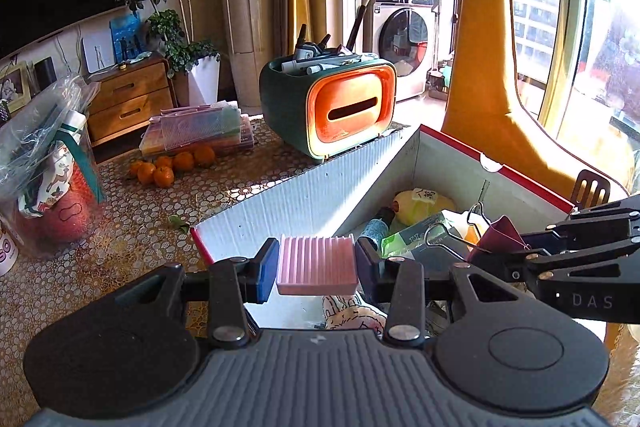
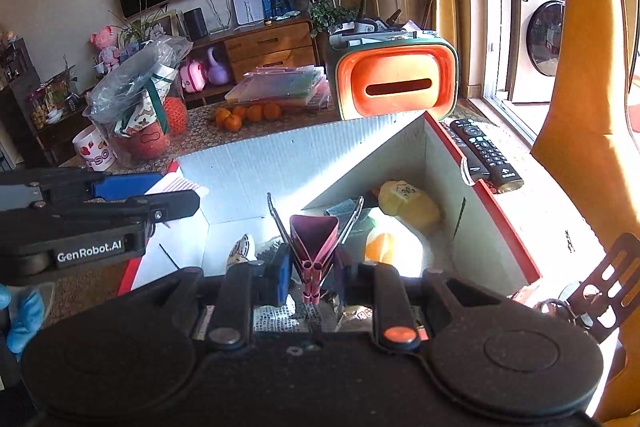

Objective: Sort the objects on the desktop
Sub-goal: 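Carry the pink clip and sticky-note pad with both grippers over the red box, then open both grippers to drop the clip and pad into the box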

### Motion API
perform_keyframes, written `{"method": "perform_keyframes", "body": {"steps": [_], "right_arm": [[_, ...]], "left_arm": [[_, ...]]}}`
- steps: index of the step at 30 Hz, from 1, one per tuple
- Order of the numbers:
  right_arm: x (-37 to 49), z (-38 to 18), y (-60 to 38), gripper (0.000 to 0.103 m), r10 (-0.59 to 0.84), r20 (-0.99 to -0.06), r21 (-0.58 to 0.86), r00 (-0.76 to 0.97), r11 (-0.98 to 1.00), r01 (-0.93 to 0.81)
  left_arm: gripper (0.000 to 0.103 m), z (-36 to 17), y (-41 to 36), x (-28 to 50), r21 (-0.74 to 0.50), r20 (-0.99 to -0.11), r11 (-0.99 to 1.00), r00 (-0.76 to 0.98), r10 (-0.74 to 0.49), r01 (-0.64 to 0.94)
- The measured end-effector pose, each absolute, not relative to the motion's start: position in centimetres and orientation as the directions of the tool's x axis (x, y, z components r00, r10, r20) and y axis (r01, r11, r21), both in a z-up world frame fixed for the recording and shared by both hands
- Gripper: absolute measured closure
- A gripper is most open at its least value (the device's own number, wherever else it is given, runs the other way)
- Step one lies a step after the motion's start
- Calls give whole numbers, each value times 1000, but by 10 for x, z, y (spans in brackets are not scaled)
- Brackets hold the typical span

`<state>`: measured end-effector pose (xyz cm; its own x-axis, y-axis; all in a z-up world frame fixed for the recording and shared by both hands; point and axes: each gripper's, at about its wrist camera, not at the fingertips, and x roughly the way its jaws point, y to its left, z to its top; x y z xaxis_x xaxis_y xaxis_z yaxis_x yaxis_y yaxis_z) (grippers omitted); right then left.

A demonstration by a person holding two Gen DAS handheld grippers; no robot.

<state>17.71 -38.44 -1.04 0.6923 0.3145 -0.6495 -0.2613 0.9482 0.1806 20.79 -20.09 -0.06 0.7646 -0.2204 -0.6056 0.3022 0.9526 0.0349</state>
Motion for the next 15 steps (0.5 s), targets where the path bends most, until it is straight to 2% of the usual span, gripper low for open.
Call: {"method": "perform_keyframes", "body": {"steps": [15], "right_arm": [[188, -39, -366, 81, 346, -694, 174, 632, 931, -320]], "left_arm": [[63, -39, -217, 265, 68, -750, 948, 643, -156, 309]]}}
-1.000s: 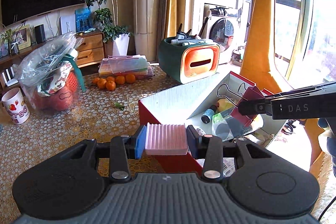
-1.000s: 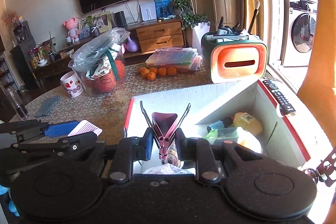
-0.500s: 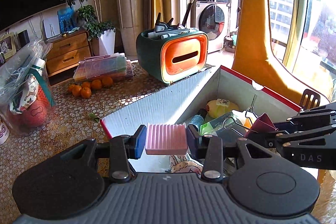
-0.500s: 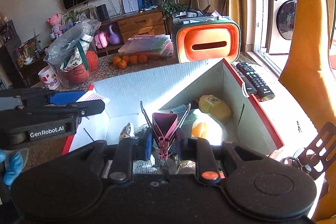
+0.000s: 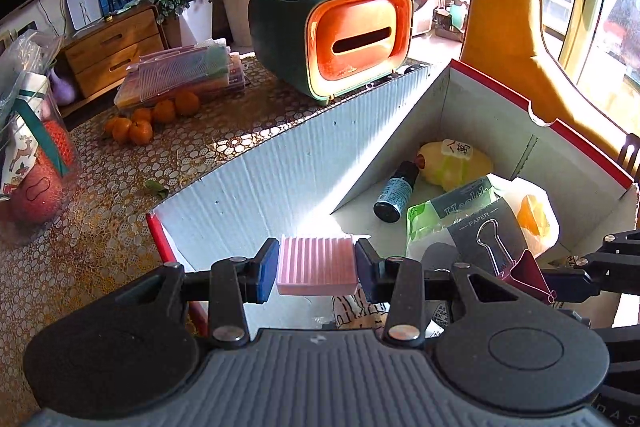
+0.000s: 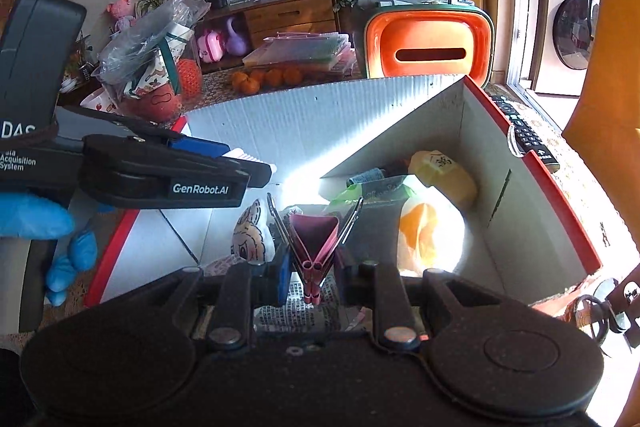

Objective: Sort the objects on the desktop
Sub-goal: 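Open both grippers to drop the clip and pad into the box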

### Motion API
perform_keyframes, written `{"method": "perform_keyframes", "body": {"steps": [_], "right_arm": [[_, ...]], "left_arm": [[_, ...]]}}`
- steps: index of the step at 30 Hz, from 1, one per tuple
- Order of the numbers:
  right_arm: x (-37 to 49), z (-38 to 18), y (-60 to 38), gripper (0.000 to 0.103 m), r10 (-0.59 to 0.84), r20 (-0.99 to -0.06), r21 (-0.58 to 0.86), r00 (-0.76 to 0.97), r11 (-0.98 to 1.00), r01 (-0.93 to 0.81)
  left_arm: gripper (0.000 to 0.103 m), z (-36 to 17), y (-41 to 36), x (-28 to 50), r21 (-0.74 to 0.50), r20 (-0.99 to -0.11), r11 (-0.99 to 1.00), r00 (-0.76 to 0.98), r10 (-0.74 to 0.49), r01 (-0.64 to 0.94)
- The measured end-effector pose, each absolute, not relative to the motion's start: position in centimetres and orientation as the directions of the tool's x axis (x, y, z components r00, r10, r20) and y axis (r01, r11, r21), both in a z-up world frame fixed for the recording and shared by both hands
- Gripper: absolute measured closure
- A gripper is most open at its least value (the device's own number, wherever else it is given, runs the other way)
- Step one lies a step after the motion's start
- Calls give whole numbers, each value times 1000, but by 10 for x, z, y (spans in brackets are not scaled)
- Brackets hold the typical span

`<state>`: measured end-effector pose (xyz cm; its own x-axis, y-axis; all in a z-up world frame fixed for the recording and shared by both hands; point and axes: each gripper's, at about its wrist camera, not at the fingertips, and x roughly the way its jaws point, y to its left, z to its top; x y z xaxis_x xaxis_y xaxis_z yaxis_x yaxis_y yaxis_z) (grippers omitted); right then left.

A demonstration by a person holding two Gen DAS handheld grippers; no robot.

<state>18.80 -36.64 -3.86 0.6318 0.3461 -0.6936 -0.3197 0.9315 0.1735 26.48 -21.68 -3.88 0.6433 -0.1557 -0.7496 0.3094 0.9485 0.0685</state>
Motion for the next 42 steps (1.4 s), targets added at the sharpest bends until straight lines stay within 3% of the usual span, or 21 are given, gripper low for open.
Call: {"method": "perform_keyframes", "body": {"steps": [9, 12, 15, 16, 18, 34, 42], "right_arm": [[190, -43, -360, 76, 352, -707, 169, 614, 926, -337], [189, -43, -360, 74, 352, -707, 170, 613, 927, -335], [186, -41, -360, 68, 354, -705, 166, 614, 925, -343], [185, -40, -360, 67, 353, -703, 162, 617, 925, -344], [183, -38, -361, 60, 353, -698, 160, 623, 925, -344], [166, -23, -364, 52, 333, -672, 153, 662, 936, -317], [151, -16, -360, 40, 349, -639, 180, 685, 934, -309]], "left_arm": [[62, -44, -231, 269, 127, -797, 914, 589, -137, 385], [55, -43, -230, 268, 113, -802, 910, 577, -154, 399], [35, -39, -227, 266, 102, -793, 919, 589, -157, 382], [34, -37, -226, 265, 94, -788, 922, 594, -163, 376], [34, -33, -222, 262, 69, -780, 928, 600, -179, 366], [34, 2, -192, 210, -23, -695, 944, 674, -252, 329], [34, 16, -177, 169, -16, -643, 944, 720, -263, 330]]}}
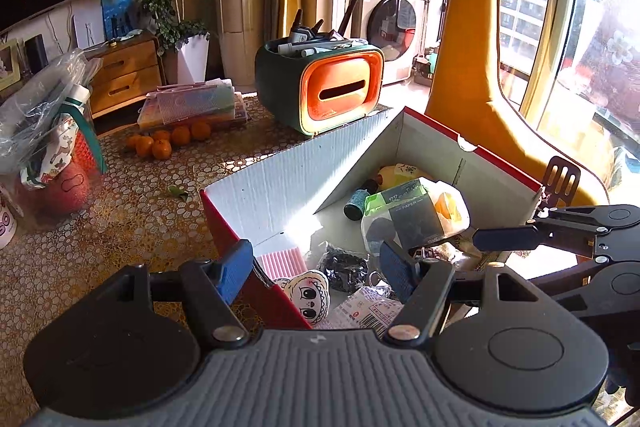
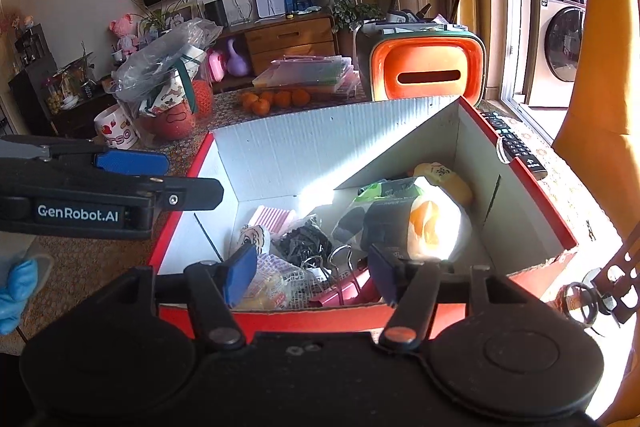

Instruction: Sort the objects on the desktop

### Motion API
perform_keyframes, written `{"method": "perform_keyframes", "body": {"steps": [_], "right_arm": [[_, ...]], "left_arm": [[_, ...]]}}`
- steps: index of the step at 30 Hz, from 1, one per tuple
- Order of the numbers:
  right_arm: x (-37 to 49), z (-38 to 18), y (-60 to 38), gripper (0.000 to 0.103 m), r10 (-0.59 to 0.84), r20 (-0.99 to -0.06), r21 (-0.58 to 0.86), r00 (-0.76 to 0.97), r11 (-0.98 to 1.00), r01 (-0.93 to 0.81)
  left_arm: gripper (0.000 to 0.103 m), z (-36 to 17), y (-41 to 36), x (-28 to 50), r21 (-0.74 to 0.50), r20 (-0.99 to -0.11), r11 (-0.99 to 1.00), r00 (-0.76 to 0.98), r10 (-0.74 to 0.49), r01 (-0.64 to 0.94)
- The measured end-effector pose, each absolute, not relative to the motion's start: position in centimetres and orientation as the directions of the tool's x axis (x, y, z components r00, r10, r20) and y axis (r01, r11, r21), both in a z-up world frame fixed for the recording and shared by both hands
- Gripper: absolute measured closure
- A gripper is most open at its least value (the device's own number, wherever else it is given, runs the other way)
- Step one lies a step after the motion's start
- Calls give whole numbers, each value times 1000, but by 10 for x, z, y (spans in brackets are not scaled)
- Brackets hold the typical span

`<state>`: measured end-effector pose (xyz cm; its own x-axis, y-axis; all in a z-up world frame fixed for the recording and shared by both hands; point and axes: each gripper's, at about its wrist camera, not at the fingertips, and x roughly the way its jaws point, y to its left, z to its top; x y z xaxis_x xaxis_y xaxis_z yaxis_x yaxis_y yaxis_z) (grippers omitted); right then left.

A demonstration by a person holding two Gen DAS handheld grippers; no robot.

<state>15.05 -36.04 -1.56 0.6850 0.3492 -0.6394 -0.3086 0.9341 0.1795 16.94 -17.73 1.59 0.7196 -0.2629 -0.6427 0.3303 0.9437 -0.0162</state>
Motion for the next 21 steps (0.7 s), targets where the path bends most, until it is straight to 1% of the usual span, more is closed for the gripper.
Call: {"method": "perform_keyframes", "body": {"steps": [4, 5, 7, 11, 13, 15, 17, 20, 21], "right_arm": [[143, -11, -360, 37, 351, -628, 181, 695, 934, -308], [141, -9, -360, 34, 351, -626, 183, 696, 934, -307], [137, -8, -360, 32, 348, -622, 179, 702, 935, -305], [130, -3, -360, 28, 343, -608, 179, 716, 938, -298], [127, 1, -361, 25, 346, -593, 183, 728, 937, -296], [122, 5, -361, 18, 347, -573, 182, 742, 937, -298], [119, 8, -360, 16, 353, -561, 178, 749, 935, -307], [115, 9, -358, 14, 351, -558, 170, 752, 935, -310], [114, 9, -357, 14, 349, -557, 170, 754, 936, -309]], "left_arm": [[34, 20, -171, 154, -19, -622, 944, 736, -268, 329], [33, 21, -169, 151, -24, -619, 945, 737, -270, 326], [27, 23, -164, 148, -39, -613, 946, 740, -276, 321], [25, 27, -155, 142, -57, -597, 952, 754, -274, 301], [21, 28, -151, 139, -64, -593, 954, 758, -272, 292], [21, 28, -147, 136, -72, -592, 954, 758, -275, 290], [20, 27, -146, 133, -74, -590, 958, 762, -267, 278], [11, 28, -141, 130, -76, -581, 963, 774, -252, 257], [7, 27, -140, 128, -76, -580, 964, 776, -250, 255]]}}
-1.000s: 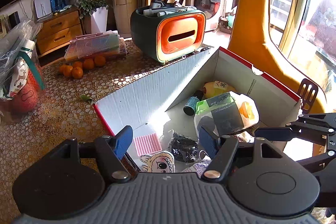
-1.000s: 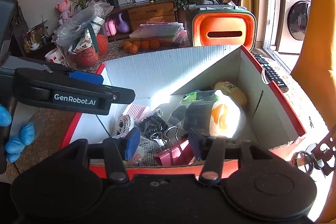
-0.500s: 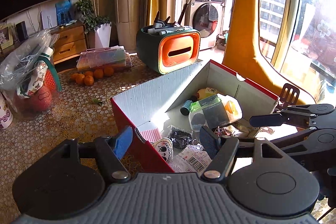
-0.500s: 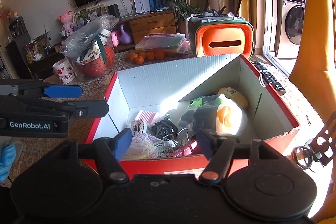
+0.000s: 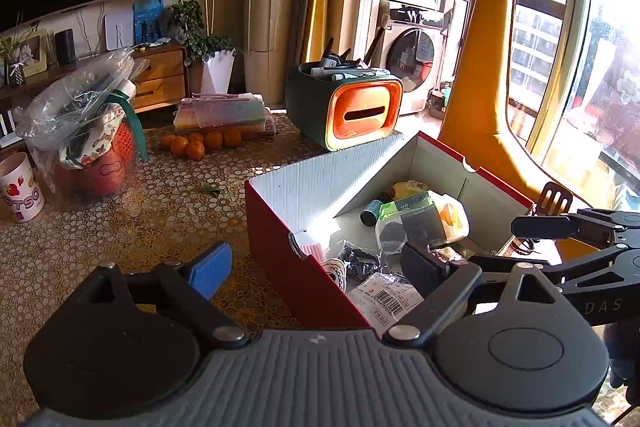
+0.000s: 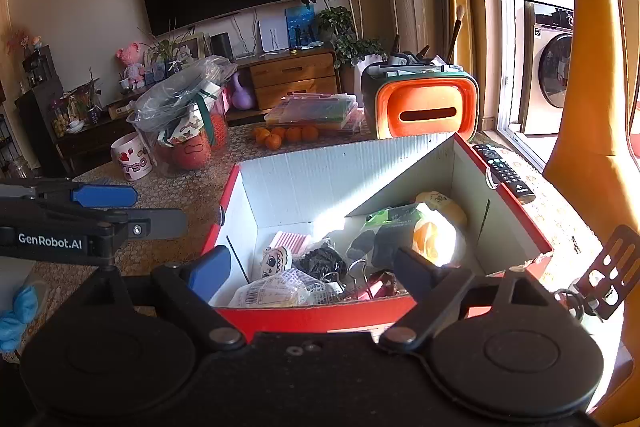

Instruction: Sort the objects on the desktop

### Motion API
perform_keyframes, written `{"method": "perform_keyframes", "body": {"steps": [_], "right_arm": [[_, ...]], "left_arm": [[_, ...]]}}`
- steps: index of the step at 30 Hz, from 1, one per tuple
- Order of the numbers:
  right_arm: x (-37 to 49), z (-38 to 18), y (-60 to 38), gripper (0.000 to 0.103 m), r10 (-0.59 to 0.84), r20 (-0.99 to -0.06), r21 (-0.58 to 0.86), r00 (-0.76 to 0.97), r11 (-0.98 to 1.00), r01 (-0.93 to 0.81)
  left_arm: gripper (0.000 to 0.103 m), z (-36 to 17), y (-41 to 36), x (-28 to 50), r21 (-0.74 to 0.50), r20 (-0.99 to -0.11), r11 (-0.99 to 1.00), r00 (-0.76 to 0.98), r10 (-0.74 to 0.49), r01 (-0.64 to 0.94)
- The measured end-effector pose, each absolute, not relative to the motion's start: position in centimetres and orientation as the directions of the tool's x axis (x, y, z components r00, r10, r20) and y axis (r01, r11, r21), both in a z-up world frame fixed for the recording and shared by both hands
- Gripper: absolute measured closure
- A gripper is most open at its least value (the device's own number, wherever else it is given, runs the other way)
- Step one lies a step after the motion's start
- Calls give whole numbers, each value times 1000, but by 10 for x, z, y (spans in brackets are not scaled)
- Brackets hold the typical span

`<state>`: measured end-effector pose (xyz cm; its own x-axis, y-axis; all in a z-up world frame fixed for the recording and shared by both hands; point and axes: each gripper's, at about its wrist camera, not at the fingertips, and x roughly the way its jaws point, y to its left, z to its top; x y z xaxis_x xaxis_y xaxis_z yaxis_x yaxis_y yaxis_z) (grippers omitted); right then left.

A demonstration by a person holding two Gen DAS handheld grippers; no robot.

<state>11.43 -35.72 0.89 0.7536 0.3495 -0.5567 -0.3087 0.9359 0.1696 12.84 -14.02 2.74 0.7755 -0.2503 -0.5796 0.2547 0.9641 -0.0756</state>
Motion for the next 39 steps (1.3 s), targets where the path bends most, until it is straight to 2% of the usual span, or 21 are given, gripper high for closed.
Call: {"method": "perform_keyframes", "body": {"steps": [3, 7, 12, 23, 32, 39], "right_arm": [[110, 9, -357, 13, 343, -550, 171, 761, 939, -299], [100, 13, -356, 4, 319, -518, 142, 794, 947, -288], [90, 15, -353, 1, 311, -500, 126, 809, 949, -288], [67, 16, -355, 1, 298, -477, 119, 827, 954, -275], [52, 18, -354, 1, 304, -468, 122, 830, 952, -280], [44, 17, -355, 0, 311, -488, 155, 815, 951, -269]], "left_arm": [[1, 26, -139, 124, -58, -574, 968, 785, -233, 245], [1, 23, -135, 118, -49, -573, 971, 790, -218, 232], [1, 21, -134, 108, -52, -570, 970, 790, -224, 237], [1, 25, -132, 82, -60, -576, 973, 788, -217, 225], [1, 26, -137, 62, -14, -578, 976, 795, -186, 218], [1, 22, -140, 55, -5, -587, 976, 789, -179, 218]]}}
